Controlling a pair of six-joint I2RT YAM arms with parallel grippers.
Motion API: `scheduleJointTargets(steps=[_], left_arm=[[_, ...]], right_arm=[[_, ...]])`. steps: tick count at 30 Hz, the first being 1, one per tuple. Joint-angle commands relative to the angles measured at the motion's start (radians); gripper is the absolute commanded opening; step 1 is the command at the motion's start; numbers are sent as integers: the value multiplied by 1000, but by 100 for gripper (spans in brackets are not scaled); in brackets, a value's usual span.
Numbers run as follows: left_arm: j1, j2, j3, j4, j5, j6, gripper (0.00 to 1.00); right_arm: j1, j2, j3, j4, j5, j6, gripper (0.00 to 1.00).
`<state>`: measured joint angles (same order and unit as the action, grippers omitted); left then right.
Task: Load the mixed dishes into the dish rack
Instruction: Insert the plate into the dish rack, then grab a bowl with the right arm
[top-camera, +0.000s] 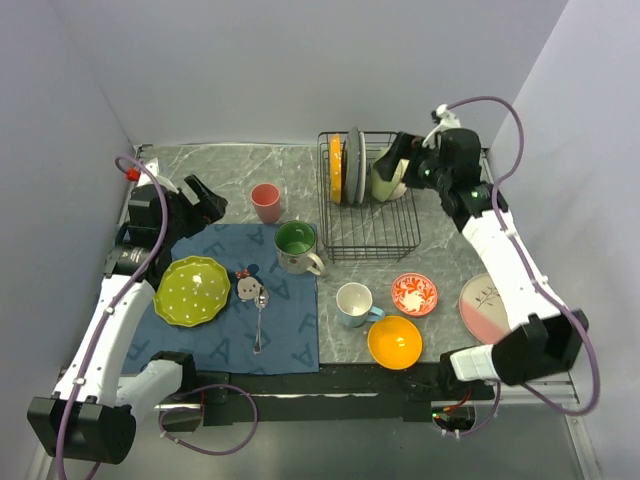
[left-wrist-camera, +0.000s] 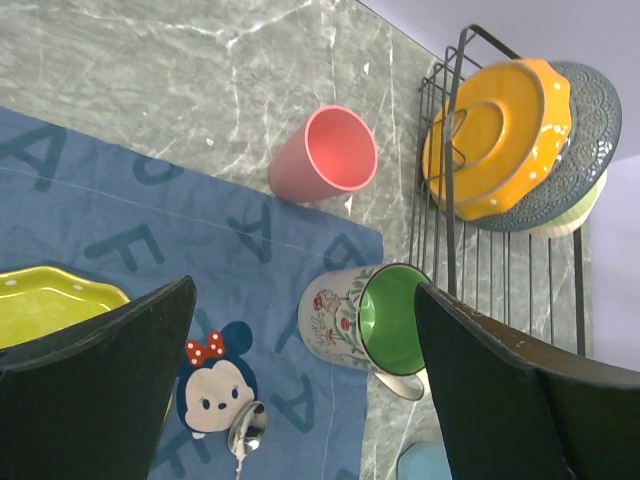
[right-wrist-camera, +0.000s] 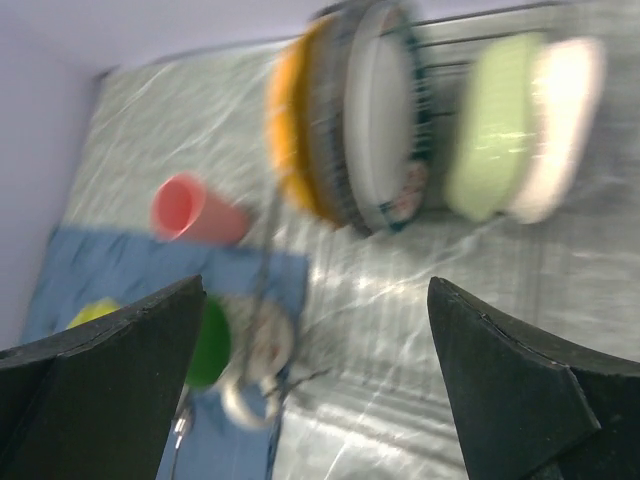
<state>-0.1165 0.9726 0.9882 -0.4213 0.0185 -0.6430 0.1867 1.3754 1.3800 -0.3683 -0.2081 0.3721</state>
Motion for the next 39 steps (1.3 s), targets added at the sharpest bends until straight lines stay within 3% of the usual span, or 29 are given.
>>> scheduleJointTargets(steps=[1, 6, 12, 24, 32, 39], left_arm=[[5, -46, -40, 67, 44, 3, 97], [5, -63, -141, 128, 109, -12, 97], [-3, -46, -204, 171, 222, -37, 97], [-18, 47, -194, 248, 242, -60, 97], [-35, 69, -143, 274, 251, -53, 97], [-37, 98, -117, 306, 251, -57, 97]], right_arm=[[85, -125, -70, 31, -65, -58, 100], [160, -191, -174, 22, -28, -64, 100], [203, -213, -222, -107, 61, -41, 100], [237, -269, -328, -293, 96, 7, 98], [411, -184, -418, -304, 96, 48, 85], [447, -108, -441, -276, 119, 36, 73]])
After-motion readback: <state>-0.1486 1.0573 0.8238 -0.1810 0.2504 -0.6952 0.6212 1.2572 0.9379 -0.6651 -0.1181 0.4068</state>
